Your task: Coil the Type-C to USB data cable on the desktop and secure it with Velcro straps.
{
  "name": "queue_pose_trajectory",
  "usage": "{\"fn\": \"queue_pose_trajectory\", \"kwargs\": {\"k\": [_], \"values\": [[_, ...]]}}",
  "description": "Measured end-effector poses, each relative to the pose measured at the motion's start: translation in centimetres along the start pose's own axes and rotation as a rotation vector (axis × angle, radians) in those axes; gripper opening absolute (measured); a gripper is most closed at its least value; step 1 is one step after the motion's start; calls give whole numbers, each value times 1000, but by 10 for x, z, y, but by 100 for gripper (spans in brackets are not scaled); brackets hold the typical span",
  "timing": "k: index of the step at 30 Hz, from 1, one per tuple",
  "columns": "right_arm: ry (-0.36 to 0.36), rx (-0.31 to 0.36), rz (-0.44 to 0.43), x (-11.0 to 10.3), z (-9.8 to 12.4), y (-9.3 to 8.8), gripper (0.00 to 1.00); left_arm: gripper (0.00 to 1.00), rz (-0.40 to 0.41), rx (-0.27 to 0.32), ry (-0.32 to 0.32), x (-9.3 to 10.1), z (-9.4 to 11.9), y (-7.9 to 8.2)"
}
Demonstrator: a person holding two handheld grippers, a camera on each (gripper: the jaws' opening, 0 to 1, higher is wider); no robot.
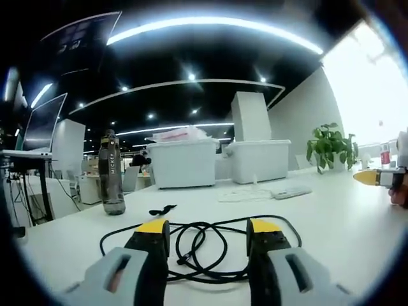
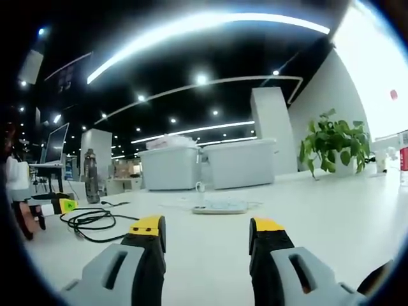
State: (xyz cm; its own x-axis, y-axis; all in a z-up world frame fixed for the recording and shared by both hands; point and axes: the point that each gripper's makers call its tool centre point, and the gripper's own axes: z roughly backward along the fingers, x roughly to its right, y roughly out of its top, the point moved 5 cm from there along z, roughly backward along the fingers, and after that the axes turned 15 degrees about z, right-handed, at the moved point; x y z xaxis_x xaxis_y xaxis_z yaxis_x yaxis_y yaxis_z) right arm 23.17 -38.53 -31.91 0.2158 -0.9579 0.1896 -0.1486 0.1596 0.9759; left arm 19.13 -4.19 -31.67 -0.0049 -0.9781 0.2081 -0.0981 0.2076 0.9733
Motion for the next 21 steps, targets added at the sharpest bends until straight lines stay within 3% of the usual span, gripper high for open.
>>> {"fn": "queue_pose_trajectory", "kwargs": {"k": [21], "values": [[35, -17, 42, -9, -3, -3, 53, 50, -8, -13, -13, 2, -2, -3]]}}
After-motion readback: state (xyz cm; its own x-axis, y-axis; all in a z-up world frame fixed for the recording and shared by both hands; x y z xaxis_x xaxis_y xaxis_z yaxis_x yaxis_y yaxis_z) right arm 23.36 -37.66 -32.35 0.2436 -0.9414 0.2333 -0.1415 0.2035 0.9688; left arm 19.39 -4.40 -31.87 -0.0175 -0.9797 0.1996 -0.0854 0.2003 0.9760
